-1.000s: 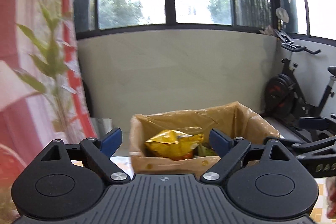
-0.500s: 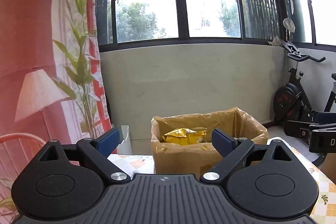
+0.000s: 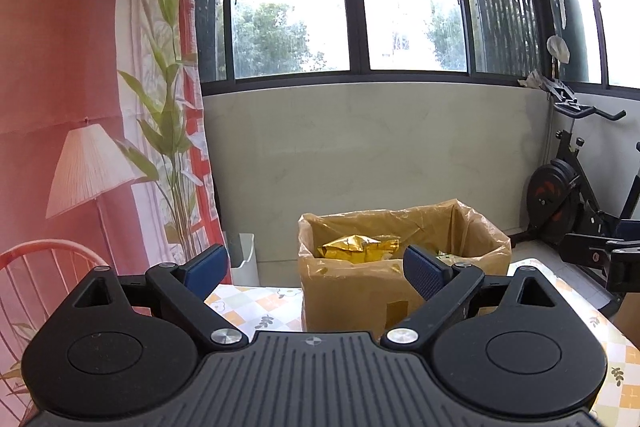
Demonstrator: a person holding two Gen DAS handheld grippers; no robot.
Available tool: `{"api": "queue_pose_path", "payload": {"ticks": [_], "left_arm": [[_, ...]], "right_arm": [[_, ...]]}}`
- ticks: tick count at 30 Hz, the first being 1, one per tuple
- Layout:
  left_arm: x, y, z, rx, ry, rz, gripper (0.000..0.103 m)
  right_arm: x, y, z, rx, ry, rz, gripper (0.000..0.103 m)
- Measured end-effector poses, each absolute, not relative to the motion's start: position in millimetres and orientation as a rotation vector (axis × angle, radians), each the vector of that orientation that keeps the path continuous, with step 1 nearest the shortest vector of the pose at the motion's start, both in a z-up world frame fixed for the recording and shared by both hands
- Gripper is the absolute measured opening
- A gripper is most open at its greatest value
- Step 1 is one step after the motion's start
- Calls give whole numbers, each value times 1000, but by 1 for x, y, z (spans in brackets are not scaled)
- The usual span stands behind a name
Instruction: Organize snacks
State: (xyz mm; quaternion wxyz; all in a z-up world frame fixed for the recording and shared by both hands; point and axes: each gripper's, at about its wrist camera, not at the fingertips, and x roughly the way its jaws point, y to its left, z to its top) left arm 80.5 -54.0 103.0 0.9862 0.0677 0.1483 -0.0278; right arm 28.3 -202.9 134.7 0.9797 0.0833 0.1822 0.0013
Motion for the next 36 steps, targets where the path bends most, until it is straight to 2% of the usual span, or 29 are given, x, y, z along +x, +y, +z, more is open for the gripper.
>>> {"api": "queue_pose_path", "payload": {"ticks": [36], "left_arm": [[82,-49,98,97,324,-53,96]], "right_arm": [[28,-199,134,160,379,-6,103]]}}
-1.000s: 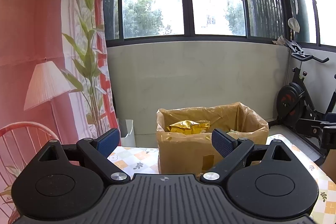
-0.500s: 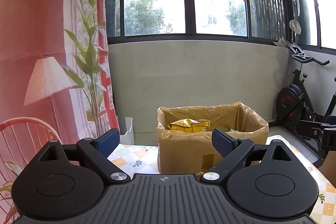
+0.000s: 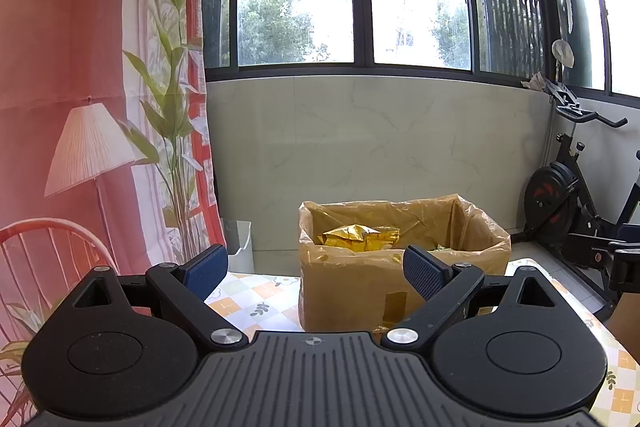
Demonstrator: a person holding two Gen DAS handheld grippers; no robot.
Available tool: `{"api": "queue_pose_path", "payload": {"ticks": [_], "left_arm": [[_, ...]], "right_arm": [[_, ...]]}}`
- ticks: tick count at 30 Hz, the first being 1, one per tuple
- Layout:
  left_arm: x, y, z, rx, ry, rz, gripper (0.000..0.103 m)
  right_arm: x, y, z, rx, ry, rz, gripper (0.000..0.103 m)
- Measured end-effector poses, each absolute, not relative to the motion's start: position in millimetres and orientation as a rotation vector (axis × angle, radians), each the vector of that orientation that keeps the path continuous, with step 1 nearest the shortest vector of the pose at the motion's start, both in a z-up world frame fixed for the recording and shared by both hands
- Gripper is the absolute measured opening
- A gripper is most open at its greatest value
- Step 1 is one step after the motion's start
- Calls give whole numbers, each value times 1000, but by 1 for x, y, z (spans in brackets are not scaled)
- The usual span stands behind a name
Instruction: Organize snacks
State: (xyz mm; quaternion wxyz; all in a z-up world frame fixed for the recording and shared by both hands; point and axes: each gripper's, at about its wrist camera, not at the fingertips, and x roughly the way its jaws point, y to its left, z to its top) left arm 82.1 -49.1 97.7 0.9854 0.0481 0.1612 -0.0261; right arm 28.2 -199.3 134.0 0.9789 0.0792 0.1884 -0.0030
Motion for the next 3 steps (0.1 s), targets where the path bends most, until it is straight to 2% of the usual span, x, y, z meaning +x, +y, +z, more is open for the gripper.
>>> {"api": "queue_pose_path", "payload": {"ticks": [3], "left_arm": [[83,-48,97,94,328,-54,96]], "right_arm": [[29,-200,134,159,383,-5,103]]}}
